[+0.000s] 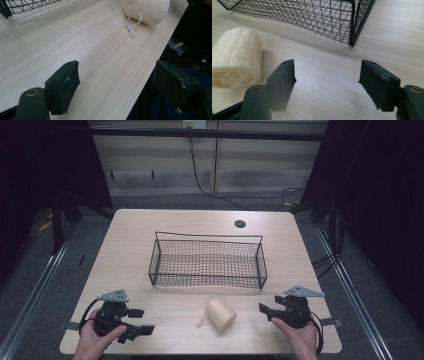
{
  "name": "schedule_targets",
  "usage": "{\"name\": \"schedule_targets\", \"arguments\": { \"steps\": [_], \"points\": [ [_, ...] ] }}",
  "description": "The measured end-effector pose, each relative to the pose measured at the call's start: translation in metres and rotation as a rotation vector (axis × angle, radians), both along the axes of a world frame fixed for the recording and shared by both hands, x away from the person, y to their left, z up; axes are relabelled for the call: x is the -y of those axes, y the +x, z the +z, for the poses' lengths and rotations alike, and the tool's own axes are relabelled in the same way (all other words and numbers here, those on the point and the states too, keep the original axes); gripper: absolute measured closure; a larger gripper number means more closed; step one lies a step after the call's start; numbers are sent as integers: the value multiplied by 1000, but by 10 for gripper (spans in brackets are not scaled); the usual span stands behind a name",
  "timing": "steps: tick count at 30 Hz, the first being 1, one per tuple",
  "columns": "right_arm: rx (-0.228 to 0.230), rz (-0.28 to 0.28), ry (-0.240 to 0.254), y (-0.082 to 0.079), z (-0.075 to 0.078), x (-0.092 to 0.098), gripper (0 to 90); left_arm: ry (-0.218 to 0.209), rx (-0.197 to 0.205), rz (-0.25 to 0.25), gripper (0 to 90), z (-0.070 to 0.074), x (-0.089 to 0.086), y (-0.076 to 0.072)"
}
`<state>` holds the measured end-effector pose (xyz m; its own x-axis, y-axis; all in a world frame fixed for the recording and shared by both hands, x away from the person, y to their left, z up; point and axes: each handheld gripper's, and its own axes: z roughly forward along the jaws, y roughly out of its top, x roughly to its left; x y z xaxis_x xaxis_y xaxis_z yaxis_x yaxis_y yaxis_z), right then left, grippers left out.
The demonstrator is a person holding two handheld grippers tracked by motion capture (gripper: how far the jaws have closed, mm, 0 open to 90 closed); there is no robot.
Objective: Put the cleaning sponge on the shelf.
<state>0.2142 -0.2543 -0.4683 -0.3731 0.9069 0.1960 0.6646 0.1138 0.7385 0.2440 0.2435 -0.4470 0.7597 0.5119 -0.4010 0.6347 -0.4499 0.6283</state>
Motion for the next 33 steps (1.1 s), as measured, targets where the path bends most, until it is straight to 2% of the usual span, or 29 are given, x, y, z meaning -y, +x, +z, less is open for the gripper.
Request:
{"name": "schedule_targets", "arguments": {
  "steps": [4,7,9,10,12,13,15,17,19,20,21,22,27,28,31,33],
  "points": [
    [-10,5,10,-1,2,-1,246,-1,3,8,205,0,0,0],
    [-39,19,63,0,4,-1,253,4,4,4,205,0,1,0],
    [-53,46,79,1,7,-2,288,5,4,3,205,0,1,0],
    [-53,46,79,1,7,-2,288,5,4,3,205,0,1,0],
    [-65,81,71,2,10,-3,300,7,0,6,205,-1,1,0],
    [-87,87,61,3,13,-6,334,9,1,7,205,-1,1,0],
    [-100,94,54,4,15,-8,338,4,4,10,205,-1,0,0],
    [-120,100,73,4,18,-10,372,2,3,12,205,-1,-1,0],
    [-126,111,68,4,19,-10,372,1,3,12,205,-1,-1,0],
    [-136,146,50,4,22,-14,432,-1,3,13,205,-1,0,0],
    [-136,146,50,4,22,-14,432,3,5,15,205,-1,0,0],
    [-149,153,73,5,25,-15,431,6,6,12,205,-1,0,0],
    [-154,155,66,9,29,-16,399,11,3,14,205,-1,0,0],
    [-163,152,63,10,29,-17,401,10,2,14,205,-1,0,0],
    [-240,217,50,13,33,-23,404,12,0,11,205,-2,0,0],
    [-251,227,54,14,35,-25,399,15,-1,11,205,-2,0,0]
  ]
}}
